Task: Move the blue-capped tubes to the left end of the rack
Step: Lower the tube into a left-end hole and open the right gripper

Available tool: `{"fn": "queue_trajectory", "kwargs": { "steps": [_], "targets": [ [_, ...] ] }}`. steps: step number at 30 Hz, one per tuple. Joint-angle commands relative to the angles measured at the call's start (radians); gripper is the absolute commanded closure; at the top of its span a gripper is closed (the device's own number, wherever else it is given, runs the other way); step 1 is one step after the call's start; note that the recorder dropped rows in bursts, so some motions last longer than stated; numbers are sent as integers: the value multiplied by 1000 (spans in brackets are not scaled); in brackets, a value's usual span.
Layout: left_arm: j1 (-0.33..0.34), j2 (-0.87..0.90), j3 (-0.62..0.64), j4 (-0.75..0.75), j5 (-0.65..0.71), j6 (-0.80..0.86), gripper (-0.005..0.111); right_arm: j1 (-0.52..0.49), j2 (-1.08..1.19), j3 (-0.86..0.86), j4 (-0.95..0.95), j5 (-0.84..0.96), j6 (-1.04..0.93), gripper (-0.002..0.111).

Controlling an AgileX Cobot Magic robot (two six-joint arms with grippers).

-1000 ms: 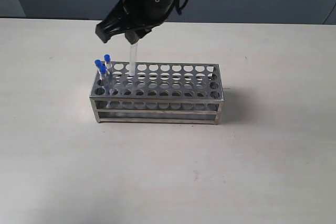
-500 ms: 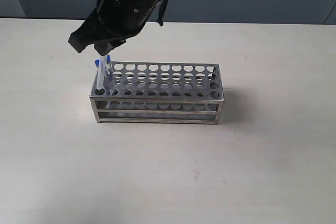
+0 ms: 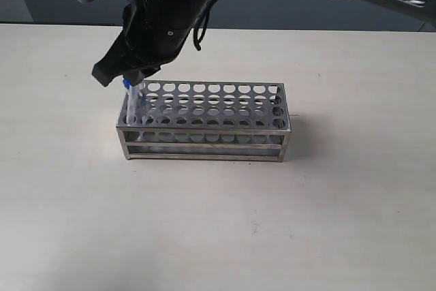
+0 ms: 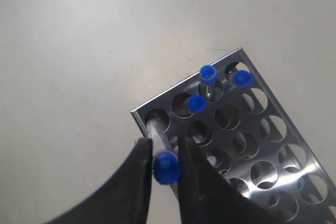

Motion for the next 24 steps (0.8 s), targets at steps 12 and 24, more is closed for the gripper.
{"fn": "queue_trajectory", "kwargs": {
  "steps": [12,24],
  "targets": [
    [-4,-5,-3,2,-9,0,106,0,56,-7,39,-88,-74,109],
    [-4,-5,-3,2,-9,0,106,23,118,-7,82,-106,-110,109]
  ]
}}
